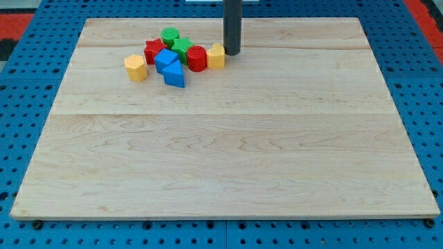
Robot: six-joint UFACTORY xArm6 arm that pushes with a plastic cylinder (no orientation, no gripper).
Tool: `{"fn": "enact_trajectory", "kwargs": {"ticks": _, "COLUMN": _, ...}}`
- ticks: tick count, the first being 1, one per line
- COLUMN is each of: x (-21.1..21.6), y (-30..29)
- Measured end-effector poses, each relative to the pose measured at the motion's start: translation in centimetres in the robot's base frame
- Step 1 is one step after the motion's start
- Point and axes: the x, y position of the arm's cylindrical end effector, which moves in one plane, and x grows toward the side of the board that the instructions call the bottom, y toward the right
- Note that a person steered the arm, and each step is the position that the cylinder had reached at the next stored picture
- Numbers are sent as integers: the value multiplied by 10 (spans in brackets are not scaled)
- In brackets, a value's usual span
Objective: Place robot arm on top of yellow heart
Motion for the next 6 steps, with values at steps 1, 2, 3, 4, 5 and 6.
{"fn": "enact_trajectory", "kwargs": {"ticks": 1, "x": 36, "y": 0}}
{"fn": "enact_trajectory", "kwargs": {"ticks": 2, "x": 37, "y": 7}}
{"fn": "enact_trajectory", "kwargs": {"ticks": 3, "x": 7, "y": 34}}
{"fn": "enact_trajectory", "kwargs": {"ticks": 4, "x": -10, "y": 35}}
{"fn": "enact_trajectory", "kwargs": {"ticks": 5, "x": -8, "y": 7}}
{"fn": "enact_trajectory", "kwargs": {"ticks": 6, "x": 7, "y": 7}}
